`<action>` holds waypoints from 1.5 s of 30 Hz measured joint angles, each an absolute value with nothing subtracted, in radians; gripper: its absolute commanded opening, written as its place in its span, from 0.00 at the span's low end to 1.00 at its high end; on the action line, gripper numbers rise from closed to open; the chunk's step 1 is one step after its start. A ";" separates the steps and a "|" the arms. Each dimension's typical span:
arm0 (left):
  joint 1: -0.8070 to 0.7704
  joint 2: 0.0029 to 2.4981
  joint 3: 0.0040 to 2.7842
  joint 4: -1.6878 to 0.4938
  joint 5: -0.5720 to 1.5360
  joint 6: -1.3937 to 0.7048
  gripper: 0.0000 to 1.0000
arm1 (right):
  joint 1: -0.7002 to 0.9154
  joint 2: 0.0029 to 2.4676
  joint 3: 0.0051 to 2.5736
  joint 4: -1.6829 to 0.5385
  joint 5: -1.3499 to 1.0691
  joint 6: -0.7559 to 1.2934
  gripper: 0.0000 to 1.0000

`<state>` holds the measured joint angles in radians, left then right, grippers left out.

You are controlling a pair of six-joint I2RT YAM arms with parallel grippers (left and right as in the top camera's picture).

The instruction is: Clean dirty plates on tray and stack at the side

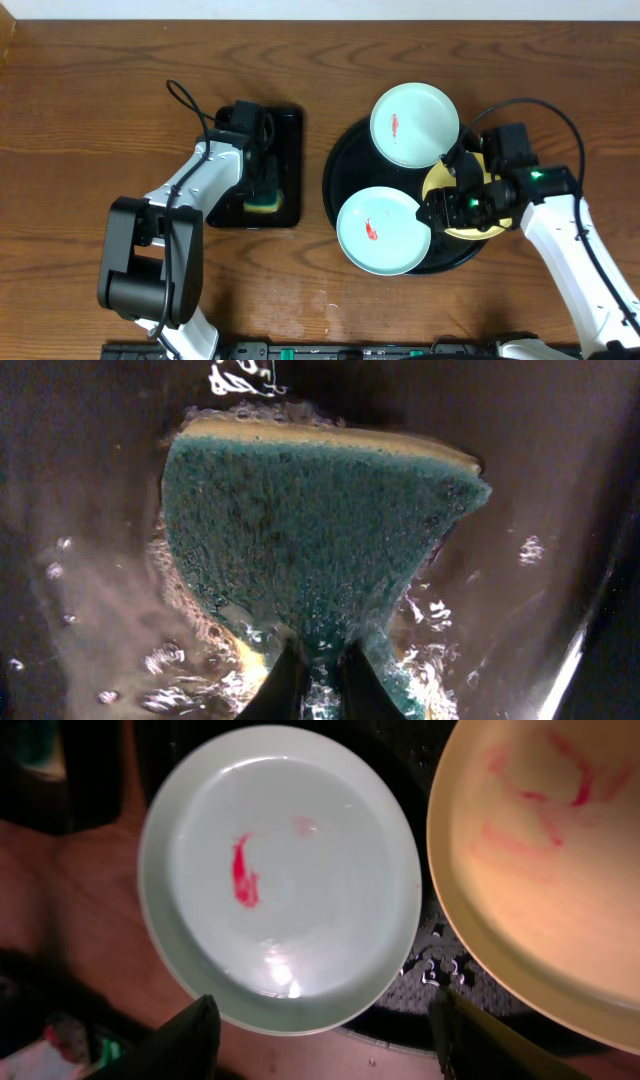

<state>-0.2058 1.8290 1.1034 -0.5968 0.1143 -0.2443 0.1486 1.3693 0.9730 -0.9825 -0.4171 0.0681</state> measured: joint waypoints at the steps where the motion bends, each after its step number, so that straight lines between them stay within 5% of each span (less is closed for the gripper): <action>1: -0.206 1.829 1.103 -0.599 0.113 -0.246 0.07 | 0.149 1.369 0.950 -0.965 -0.416 0.070 0.66; 8: -0.206 1.829 1.145 -0.685 0.106 -0.247 0.07 | 0.168 1.370 0.816 -0.847 -0.413 0.093 0.63; 13: -0.207 1.796 1.158 -0.736 0.105 -0.247 0.07 | 0.204 1.370 0.789 -0.772 -0.414 0.108 0.47; 31: -0.208 1.539 1.158 -0.812 0.112 -0.247 0.08 | 0.297 1.407 0.708 -0.669 -0.165 0.348 0.39; 36: -0.211 1.539 1.158 -0.826 0.121 -0.247 0.07 | 0.297 1.490 0.680 -0.585 -0.204 0.351 0.01; 45: -0.212 1.539 1.158 -0.841 0.151 -0.247 0.07 | 0.296 1.510 0.713 -0.480 -0.216 0.360 0.01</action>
<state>-0.2115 1.5391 1.1584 -0.8413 0.1513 -0.2466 0.2958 1.5101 0.7128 -0.4805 -0.2161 0.3603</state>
